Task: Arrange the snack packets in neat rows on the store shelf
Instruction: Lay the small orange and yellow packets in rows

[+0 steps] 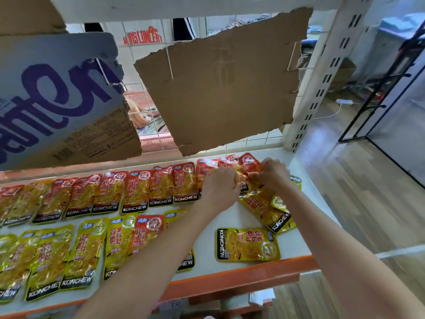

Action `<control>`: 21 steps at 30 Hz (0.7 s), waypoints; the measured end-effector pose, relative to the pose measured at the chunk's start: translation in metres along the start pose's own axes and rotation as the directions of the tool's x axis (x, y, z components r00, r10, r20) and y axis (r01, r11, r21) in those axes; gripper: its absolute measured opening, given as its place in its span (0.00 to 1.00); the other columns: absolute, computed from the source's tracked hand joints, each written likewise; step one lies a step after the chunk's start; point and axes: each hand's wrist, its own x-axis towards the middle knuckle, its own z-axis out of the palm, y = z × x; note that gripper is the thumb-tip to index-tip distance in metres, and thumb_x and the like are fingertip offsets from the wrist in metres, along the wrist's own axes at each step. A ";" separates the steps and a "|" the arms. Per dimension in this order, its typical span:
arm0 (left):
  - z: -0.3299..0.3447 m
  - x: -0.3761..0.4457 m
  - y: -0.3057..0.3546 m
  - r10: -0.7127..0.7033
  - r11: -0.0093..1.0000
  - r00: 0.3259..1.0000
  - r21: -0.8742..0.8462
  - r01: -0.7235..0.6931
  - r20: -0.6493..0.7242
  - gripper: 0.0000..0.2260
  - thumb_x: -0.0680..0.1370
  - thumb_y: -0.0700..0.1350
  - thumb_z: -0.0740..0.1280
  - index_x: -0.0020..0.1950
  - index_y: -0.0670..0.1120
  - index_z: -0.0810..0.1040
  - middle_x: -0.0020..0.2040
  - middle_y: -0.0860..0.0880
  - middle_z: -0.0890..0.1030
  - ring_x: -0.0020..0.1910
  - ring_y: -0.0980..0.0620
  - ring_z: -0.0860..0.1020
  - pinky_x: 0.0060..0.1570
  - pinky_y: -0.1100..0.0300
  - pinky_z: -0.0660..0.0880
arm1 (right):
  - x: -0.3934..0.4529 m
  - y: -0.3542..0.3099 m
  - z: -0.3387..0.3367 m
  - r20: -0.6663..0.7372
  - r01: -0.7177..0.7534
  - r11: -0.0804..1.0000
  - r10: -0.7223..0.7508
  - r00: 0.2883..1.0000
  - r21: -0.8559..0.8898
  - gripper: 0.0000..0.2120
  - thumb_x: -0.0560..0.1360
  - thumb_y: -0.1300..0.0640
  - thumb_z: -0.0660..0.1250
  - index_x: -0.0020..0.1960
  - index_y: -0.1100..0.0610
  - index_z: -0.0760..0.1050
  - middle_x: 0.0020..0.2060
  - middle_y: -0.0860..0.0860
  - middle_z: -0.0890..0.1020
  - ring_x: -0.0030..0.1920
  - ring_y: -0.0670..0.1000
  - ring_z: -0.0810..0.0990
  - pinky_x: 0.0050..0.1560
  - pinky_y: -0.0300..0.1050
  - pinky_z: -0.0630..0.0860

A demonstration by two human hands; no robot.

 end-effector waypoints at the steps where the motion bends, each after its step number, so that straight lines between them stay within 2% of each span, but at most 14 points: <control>1: 0.003 -0.002 0.007 0.006 1.000 0.999 0.015 -0.007 0.049 0.14 0.79 0.53 0.59 0.51 0.43 0.74 0.52 0.43 0.77 0.54 0.44 0.75 0.50 0.53 0.69 | 0.000 0.001 0.000 -0.024 0.011 0.998 -0.009 1.000 0.062 0.22 0.71 0.45 0.69 0.57 0.60 0.73 0.56 0.59 0.76 0.59 0.60 0.73 0.52 0.48 0.70; 4: 0.017 -0.010 0.022 -0.030 0.996 0.985 0.090 0.015 0.172 0.23 0.78 0.62 0.55 0.44 0.42 0.73 0.48 0.42 0.80 0.49 0.42 0.78 0.39 0.55 0.68 | -0.006 0.003 -0.006 -0.119 0.085 0.924 -0.043 0.992 0.372 0.10 0.73 0.56 0.67 0.51 0.61 0.74 0.46 0.56 0.79 0.50 0.57 0.77 0.39 0.43 0.67; 7: 0.026 -0.017 0.028 -0.103 0.988 0.985 0.132 0.084 0.139 0.29 0.75 0.67 0.55 0.47 0.41 0.76 0.49 0.44 0.80 0.50 0.43 0.79 0.39 0.56 0.68 | -0.022 0.007 -0.018 -0.200 0.140 0.751 -0.010 0.980 0.646 0.06 0.76 0.58 0.64 0.52 0.57 0.71 0.44 0.51 0.76 0.44 0.53 0.75 0.31 0.35 0.68; 8: 0.029 -0.020 0.029 -0.123 0.984 0.986 0.147 0.106 0.114 0.30 0.75 0.68 0.55 0.49 0.41 0.76 0.49 0.44 0.80 0.50 0.43 0.79 0.39 0.56 0.69 | -0.027 0.011 -0.021 -0.227 0.160 0.699 0.003 0.974 0.697 0.06 0.76 0.58 0.64 0.52 0.55 0.71 0.44 0.51 0.76 0.42 0.52 0.75 0.31 0.31 0.70; 9: 0.032 -0.022 0.029 -0.139 0.979 0.986 0.164 0.122 0.093 0.31 0.74 0.69 0.54 0.48 0.42 0.77 0.48 0.45 0.81 0.49 0.44 0.79 0.39 0.56 0.69 | -0.032 0.017 -0.021 -0.250 0.177 0.655 0.018 0.968 0.734 0.05 0.76 0.58 0.64 0.52 0.54 0.71 0.44 0.51 0.77 0.41 0.52 0.76 0.35 0.32 0.73; 10: 0.035 -0.025 0.029 -0.144 0.975 0.987 0.179 0.129 0.071 0.31 0.74 0.70 0.54 0.45 0.43 0.77 0.46 0.45 0.81 0.48 0.44 0.79 0.38 0.57 0.69 | -0.035 0.025 -0.019 -0.251 0.170 0.632 0.042 0.967 0.757 0.04 0.76 0.58 0.64 0.50 0.53 0.71 0.43 0.52 0.78 0.41 0.52 0.77 0.42 0.39 0.76; 12: 0.040 -0.031 0.030 -0.153 0.975 0.988 0.164 0.148 0.023 0.29 0.73 0.70 0.54 0.38 0.45 0.75 0.42 0.46 0.81 0.44 0.45 0.79 0.36 0.57 0.67 | -0.041 0.045 -0.012 -0.192 0.095 0.630 0.088 0.977 0.771 0.04 0.74 0.57 0.66 0.42 0.52 0.71 0.38 0.53 0.79 0.39 0.55 0.78 0.45 0.51 0.75; 14: 0.044 -0.033 0.032 -0.178 0.982 0.984 0.060 0.178 -0.016 0.29 0.72 0.71 0.57 0.37 0.45 0.75 0.39 0.47 0.80 0.42 0.46 0.79 0.36 0.57 0.68 | -0.047 0.063 -0.003 -0.101 0.006 0.665 0.105 0.989 0.747 0.08 0.73 0.57 0.67 0.37 0.52 0.70 0.34 0.53 0.78 0.38 0.55 0.77 0.44 0.52 0.74; 16: 0.047 -0.034 0.038 -0.223 0.973 0.974 -0.071 0.221 -0.023 0.26 0.71 0.69 0.60 0.44 0.45 0.76 0.43 0.49 0.80 0.46 0.48 0.79 0.41 0.56 0.71 | -0.051 0.073 0.001 -0.055 -0.032 0.685 0.104 0.993 0.728 0.08 0.74 0.58 0.66 0.37 0.53 0.70 0.35 0.52 0.78 0.38 0.54 0.77 0.43 0.49 0.73; 18: 0.049 -0.034 0.046 -0.276 0.942 0.961 -0.198 0.272 0.008 0.23 0.71 0.66 0.64 0.48 0.46 0.75 0.47 0.49 0.80 0.49 0.48 0.78 0.46 0.55 0.73 | -0.053 0.077 0.001 -0.033 -0.040 0.667 0.097 0.995 0.744 0.07 0.74 0.59 0.64 0.38 0.52 0.70 0.36 0.52 0.78 0.38 0.53 0.75 0.42 0.47 0.71; 21: 0.051 -0.034 0.055 -0.302 0.878 0.953 -0.380 0.291 0.030 0.16 0.72 0.59 0.68 0.46 0.47 0.74 0.47 0.49 0.81 0.50 0.49 0.78 0.48 0.56 0.73 | -0.052 0.083 -0.003 0.026 -0.070 0.590 0.083 0.996 0.805 0.04 0.74 0.60 0.62 0.40 0.56 0.70 0.36 0.55 0.76 0.35 0.53 0.73 0.39 0.48 0.68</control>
